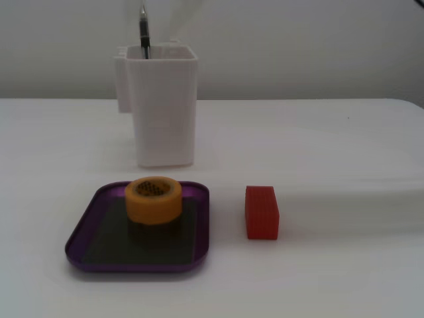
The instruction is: Grab up the yellow tape and put it in the box.
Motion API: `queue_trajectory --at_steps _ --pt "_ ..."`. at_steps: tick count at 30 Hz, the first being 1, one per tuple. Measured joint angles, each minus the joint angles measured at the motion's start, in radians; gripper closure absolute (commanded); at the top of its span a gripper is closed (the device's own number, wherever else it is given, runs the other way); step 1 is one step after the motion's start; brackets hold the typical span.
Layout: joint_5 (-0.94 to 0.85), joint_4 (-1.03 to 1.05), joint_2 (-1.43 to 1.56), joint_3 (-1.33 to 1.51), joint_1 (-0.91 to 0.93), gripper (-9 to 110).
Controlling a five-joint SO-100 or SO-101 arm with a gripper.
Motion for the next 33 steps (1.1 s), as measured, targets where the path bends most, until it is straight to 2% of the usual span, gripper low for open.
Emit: queue_trajectory --at_steps 6,20,33 --pt "0.038 0.018 0.170 0.107 0.000 93" --pt "0.038 0.011 0.730 0.891 -0.002 93" --pt "0.038 -0.179 1.206 1.649 0.008 93"
